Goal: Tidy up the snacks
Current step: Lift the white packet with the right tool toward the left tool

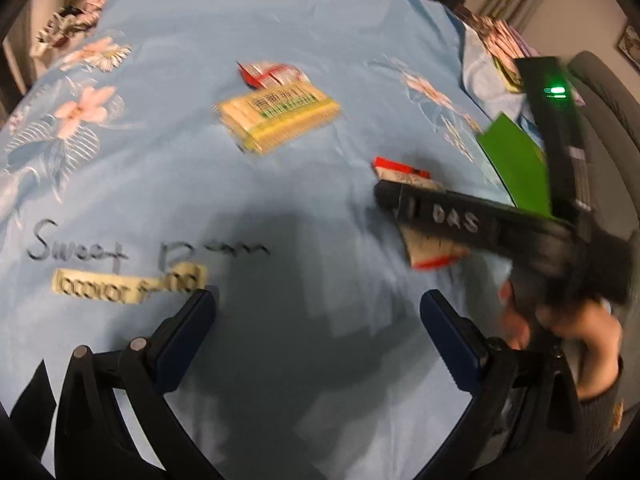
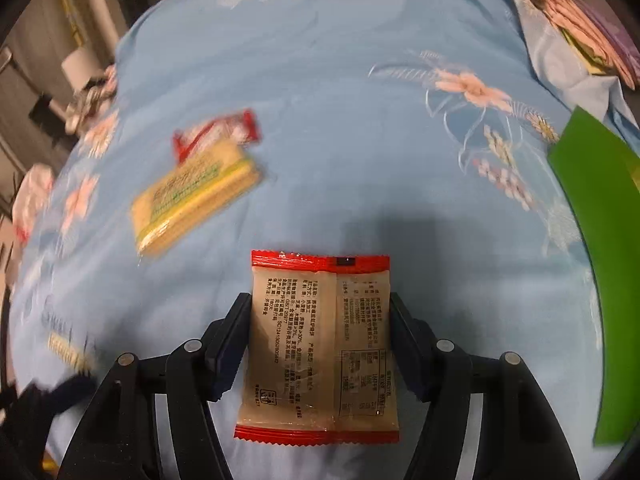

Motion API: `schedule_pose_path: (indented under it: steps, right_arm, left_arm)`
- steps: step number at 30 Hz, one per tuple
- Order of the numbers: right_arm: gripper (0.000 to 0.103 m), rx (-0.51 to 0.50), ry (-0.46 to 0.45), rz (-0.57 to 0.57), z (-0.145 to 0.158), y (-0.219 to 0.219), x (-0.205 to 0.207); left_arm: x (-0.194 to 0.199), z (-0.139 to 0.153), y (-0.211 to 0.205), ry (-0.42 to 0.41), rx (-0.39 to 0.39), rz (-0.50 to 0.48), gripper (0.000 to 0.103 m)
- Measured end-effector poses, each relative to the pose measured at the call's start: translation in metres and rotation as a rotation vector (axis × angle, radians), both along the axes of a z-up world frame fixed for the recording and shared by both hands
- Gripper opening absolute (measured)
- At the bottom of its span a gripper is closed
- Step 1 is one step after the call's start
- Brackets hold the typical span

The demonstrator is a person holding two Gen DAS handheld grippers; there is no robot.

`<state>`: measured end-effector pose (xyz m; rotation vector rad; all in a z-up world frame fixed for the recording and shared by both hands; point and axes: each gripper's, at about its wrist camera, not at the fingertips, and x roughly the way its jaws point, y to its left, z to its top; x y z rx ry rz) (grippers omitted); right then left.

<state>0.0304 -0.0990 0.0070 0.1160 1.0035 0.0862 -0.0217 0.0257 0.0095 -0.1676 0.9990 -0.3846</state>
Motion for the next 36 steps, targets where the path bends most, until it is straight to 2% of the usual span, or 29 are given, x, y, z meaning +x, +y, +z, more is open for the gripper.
schedule_pose_path:
  steps: [3,5,6,8,11,15,18,20,23,25,28,32,36]
  right_arm:
    - [0.067,0.06,0.017,0.003,0.001,-0.001,-0.021]
    - [0.07,0.118,0.029,0.025,0.002,-0.004,-0.032]
    - [0.078,0.159,0.039,0.042,0.001,-0.006,-0.035]
    - [0.087,0.284,0.052,0.086,0.001,-0.017,-0.036]
    - [0.087,0.43,0.072,0.066,-0.003,-0.04,-0.031]
    - [0.087,0.592,0.093,0.152,-0.014,-0.06,-0.022]
    - [0.087,0.659,0.086,0.208,-0.02,-0.066,-0.021]
    - [0.087,0.711,0.079,0.219,-0.024,-0.071,-0.021]
    - [0.086,0.731,0.059,0.235,-0.025,-0.072,-0.023]
    - [0.084,0.683,0.045,0.259,-0.023,-0.065,-0.025]
    - [0.08,0.662,0.034,0.264,-0.023,-0.066,-0.027]
    - [0.06,0.696,0.049,0.233,-0.028,-0.075,-0.023]
    - [0.05,0.688,0.055,0.23,-0.032,-0.08,-0.023]
  left_arm:
    - [-0.01,-0.001,-0.013,-0.042,0.072,-0.051,0.103]
    - [-0.016,0.0,-0.021,-0.056,0.084,-0.098,0.103]
    - [-0.02,0.001,-0.026,-0.061,0.078,-0.129,0.103]
    - [-0.025,0.001,-0.032,-0.058,0.041,-0.182,0.103]
    - [-0.026,-0.001,-0.036,-0.053,-0.007,-0.208,0.102]
    - [-0.021,-0.001,-0.032,-0.032,-0.151,-0.225,0.102]
    - [-0.013,-0.005,-0.022,0.024,-0.313,-0.21,0.101]
    - [-0.008,-0.006,-0.017,0.06,-0.38,-0.206,0.101]
    - [-0.005,-0.006,-0.019,0.084,-0.423,-0.228,0.101]
    - [-0.004,-0.005,-0.025,0.084,-0.433,-0.242,0.101]
    - [-0.005,-0.001,-0.038,0.077,-0.415,-0.27,0.101]
    - [-0.005,0.0,-0.046,0.068,-0.401,-0.271,0.099]
    - [-0.002,-0.002,-0.042,0.076,-0.393,-0.256,0.084]
